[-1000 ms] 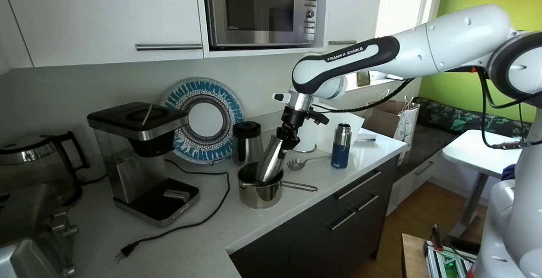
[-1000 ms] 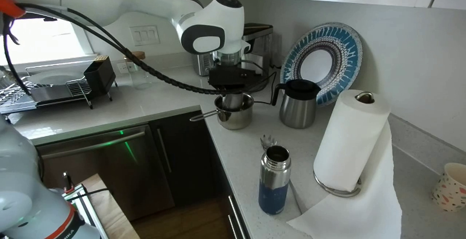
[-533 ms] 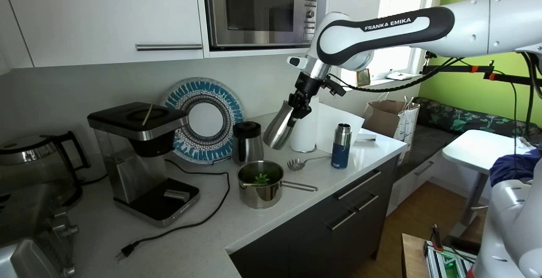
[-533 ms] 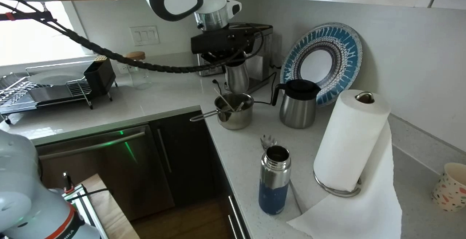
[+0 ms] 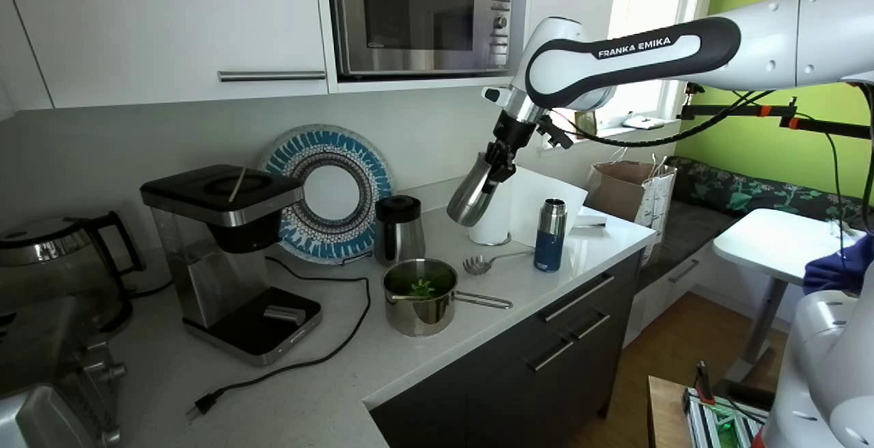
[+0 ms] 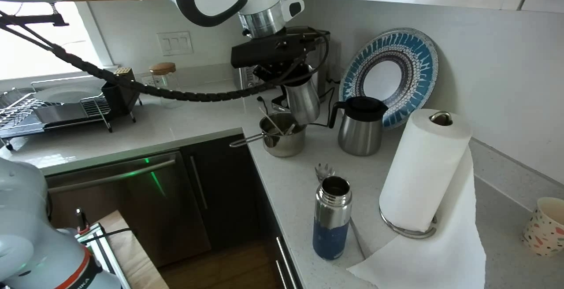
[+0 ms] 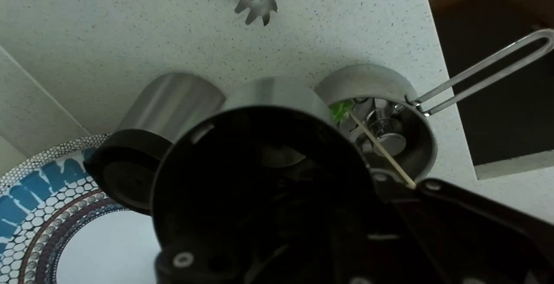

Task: Remove the silver cup from the pot

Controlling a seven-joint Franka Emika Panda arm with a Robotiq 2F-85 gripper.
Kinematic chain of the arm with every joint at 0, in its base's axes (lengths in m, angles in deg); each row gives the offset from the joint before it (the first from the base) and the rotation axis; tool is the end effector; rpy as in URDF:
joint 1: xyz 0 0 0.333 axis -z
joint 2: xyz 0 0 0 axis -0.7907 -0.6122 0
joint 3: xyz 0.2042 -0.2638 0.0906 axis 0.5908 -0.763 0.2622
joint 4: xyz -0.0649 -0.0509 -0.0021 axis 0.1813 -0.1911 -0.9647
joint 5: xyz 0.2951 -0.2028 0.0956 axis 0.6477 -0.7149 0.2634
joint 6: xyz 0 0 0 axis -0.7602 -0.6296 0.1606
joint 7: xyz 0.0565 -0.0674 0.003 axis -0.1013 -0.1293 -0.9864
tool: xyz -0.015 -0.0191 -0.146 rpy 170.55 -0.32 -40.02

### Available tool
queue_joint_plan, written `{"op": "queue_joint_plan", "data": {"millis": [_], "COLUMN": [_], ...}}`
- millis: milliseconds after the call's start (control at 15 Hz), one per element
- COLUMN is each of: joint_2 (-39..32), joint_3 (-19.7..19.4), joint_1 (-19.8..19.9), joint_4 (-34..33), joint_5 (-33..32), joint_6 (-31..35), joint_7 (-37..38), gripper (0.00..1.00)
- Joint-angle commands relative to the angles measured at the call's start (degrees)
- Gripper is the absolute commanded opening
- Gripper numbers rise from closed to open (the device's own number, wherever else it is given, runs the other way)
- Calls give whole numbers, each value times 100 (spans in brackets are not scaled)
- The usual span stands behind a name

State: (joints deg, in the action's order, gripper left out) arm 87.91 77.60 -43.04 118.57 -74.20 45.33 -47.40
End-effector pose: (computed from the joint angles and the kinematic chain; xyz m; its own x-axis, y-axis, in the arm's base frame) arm 0.4770 -0.1751 0.5902 0.7594 0.5748 0.3049 0.5336 -0.8183 0.2137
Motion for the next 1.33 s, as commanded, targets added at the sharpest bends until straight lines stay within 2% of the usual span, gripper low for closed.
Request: {"op": "queue_joint_plan", "data": {"millis": [0, 67, 267, 400, 600, 667, 733, 800, 867, 1000, 1067, 1267], "joint_2": [-2, -167, -666, -1088, -1682, -1857, -2036, -1591, -1716, -1755, -1741, -2267], "joint_3": [-97, -111, -463, -703, -763, -754, -745, -609, -585, -559, -547, -544], "joint_1": [-111, 68, 138, 130, 328, 432, 532, 486, 543, 561, 556, 675], "joint_4": [-20, -59, -517, -1025, -1754, -1922, -2082, -1551, -1658, -1660, -1661, -1807], "joint_5": [-32, -412, -6, 715, 1260, 1299, 1338, 1132, 1139, 1136, 1137, 1175], "joint_6": [-15, 730, 1127, 386, -842, -993, -968, -713, -734, -732, -732, -624], "joint_7": [26, 337, 492, 304, 395, 585, 787, 550, 577, 573, 573, 221], "gripper": [1, 1, 1, 1, 1, 1, 1, 1, 6, 6, 1, 1]}}
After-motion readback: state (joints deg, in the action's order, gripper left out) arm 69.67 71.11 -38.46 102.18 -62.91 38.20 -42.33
